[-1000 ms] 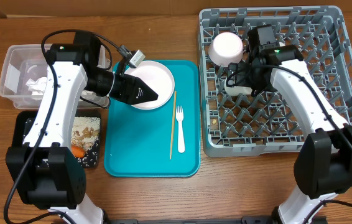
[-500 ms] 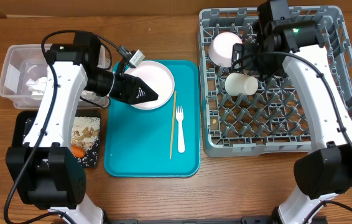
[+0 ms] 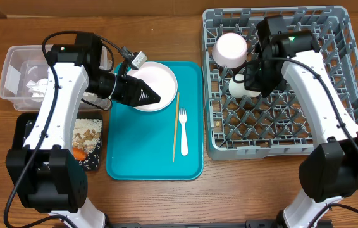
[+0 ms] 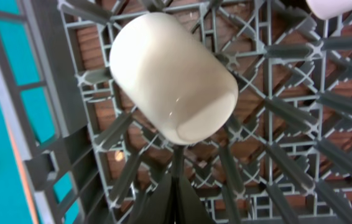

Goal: Sort waste into correct bins and load items into the dishwasher
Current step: 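Set the white cup upright in the rack and open the right gripper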

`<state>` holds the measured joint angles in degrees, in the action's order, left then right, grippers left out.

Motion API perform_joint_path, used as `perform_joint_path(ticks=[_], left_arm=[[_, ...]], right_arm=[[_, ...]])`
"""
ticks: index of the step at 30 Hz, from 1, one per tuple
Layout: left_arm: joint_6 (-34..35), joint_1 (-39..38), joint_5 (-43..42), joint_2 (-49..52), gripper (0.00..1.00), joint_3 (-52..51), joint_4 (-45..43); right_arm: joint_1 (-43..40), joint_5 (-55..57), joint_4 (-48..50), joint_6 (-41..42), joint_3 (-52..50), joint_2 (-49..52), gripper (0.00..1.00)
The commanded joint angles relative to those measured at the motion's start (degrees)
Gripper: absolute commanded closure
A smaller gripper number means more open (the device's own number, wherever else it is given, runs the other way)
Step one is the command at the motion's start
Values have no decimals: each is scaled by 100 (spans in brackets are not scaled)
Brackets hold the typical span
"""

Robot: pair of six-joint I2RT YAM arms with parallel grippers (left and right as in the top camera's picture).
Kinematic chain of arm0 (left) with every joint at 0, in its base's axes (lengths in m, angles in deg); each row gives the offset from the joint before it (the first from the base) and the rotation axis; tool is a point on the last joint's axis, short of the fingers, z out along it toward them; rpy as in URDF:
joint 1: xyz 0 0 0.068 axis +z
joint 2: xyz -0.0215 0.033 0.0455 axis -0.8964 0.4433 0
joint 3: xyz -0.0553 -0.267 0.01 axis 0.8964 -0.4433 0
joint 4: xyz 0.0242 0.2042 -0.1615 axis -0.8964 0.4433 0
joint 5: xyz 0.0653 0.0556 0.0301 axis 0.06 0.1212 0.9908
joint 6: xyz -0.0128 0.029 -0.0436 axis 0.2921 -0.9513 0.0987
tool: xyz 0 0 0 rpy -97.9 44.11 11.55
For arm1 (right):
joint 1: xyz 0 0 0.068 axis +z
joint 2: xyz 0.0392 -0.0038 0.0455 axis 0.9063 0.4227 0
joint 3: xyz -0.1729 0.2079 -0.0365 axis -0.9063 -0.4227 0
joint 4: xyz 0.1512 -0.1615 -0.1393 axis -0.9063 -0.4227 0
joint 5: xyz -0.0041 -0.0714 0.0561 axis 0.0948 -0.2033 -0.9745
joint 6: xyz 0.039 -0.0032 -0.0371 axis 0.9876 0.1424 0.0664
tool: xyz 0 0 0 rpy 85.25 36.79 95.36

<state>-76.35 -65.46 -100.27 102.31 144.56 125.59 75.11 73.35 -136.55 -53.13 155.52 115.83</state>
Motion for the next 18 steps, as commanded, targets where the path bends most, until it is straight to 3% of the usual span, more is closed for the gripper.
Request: perform_joint_path(ticks=[1,13,18], left_arm=[[39,-11,59,-35,62,96,35],[39,-11,63,-35,63,96,52],[37,-11,63,-35,63,96,50]], right_arm=[[-55,173,190,35,-142,-15,96],[-52,579,1102,289,-844,-11,96],[-44,87,1379,262,-848,-11,96]])
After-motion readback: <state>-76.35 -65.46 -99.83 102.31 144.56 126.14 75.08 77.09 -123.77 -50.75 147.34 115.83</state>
